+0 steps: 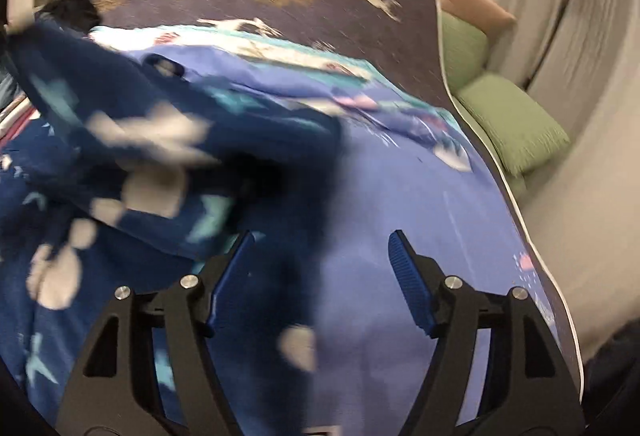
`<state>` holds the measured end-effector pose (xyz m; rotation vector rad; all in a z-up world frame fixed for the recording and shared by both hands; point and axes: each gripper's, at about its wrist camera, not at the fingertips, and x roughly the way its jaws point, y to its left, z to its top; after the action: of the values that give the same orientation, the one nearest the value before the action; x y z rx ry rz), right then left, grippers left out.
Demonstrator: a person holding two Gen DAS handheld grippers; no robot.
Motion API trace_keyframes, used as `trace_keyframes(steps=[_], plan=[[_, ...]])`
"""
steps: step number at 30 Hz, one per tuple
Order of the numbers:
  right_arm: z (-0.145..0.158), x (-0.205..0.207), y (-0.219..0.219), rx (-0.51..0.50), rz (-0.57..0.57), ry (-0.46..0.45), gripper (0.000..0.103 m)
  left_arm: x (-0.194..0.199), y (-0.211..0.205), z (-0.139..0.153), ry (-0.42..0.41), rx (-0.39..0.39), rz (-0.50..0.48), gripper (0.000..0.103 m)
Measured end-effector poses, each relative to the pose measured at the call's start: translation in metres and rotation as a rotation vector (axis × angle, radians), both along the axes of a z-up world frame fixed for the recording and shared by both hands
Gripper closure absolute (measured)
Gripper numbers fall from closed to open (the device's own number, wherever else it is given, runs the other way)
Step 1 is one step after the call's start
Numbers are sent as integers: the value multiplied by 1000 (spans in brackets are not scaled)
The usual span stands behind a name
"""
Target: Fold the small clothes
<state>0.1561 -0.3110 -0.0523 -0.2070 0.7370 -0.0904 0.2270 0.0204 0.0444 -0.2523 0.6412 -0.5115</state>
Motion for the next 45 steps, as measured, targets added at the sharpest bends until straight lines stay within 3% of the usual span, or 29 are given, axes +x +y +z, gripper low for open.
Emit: trace_keyframes(steps=[3,5,9,12,13,16,18,21,22,24,26,29,31,33,35,41,45], plan=[[-2,-1,-8,52,-2,5,32,-10,23,27,-84,76,50,93],[-3,-3,-7,63,12,2,31,-9,40,22,-71,135,97,93],[-4,-1,6,55,51,1,31,1,66,-29,60,214,179,87],[7,0,18,90,91,-22,32,3,78,-70,123,323,284,73],[12,3,22,123,113,-24,38,0,83,-74,126,329,296,72],[24,12,33,199,162,-19,76,-2,78,-79,135,264,247,71],[31,22,42,259,191,-24,84,-5,66,-83,132,262,206,67],[23,40,51,314,190,16,84,-3,37,-104,166,360,165,57],[14,44,53,311,167,57,84,0,29,-119,190,416,149,56],[-32,63,47,292,81,222,84,-8,16,-136,121,501,153,54],[-36,59,43,320,92,184,84,-14,11,-127,108,524,154,54],[-17,54,45,325,87,198,81,-17,15,-106,108,482,123,54],[-4,53,44,369,97,183,70,-16,15,-84,67,430,120,52],[12,57,44,402,116,146,60,-7,12,-60,21,367,121,42],[26,70,46,411,127,128,50,16,3,-47,20,333,118,40],[26,139,42,550,115,191,46,110,-37,-60,147,264,82,36],[12,169,39,597,80,217,42,148,-60,-83,216,279,75,35]])
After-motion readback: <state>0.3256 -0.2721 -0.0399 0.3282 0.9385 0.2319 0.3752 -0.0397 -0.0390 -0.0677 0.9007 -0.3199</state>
